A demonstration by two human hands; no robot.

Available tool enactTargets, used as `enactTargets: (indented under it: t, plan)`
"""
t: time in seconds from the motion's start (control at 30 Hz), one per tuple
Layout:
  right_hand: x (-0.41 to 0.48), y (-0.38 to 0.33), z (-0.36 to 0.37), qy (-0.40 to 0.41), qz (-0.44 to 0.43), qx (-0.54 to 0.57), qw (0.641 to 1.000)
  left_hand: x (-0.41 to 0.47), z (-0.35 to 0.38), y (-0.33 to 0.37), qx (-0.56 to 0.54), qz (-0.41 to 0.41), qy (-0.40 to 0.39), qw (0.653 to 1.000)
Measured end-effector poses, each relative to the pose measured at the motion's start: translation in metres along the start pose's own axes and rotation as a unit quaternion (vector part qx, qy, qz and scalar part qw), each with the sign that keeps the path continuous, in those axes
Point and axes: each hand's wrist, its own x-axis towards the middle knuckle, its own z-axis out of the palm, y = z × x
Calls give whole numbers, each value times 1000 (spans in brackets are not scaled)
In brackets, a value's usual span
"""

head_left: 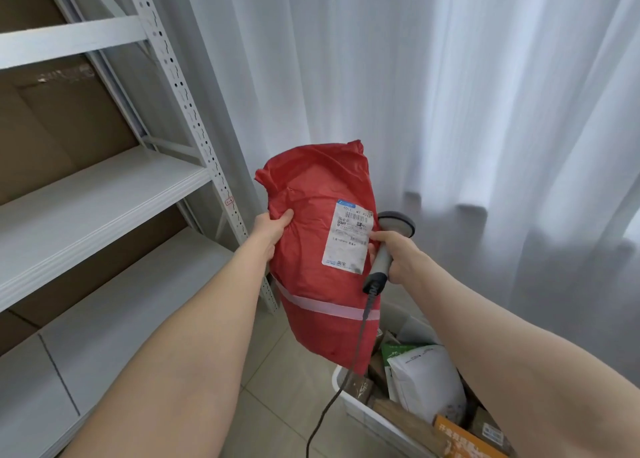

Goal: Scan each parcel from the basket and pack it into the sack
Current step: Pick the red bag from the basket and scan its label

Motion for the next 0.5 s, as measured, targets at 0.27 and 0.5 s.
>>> enactTargets:
  t: [0.27,0.5]
  plan:
    - [5,1,0,52,-26,34,998,-15,-4,-20,68,-176,-66,980]
    - [6,2,-12,60,-86,1,994,3,-4,-25,19,-83,78,993]
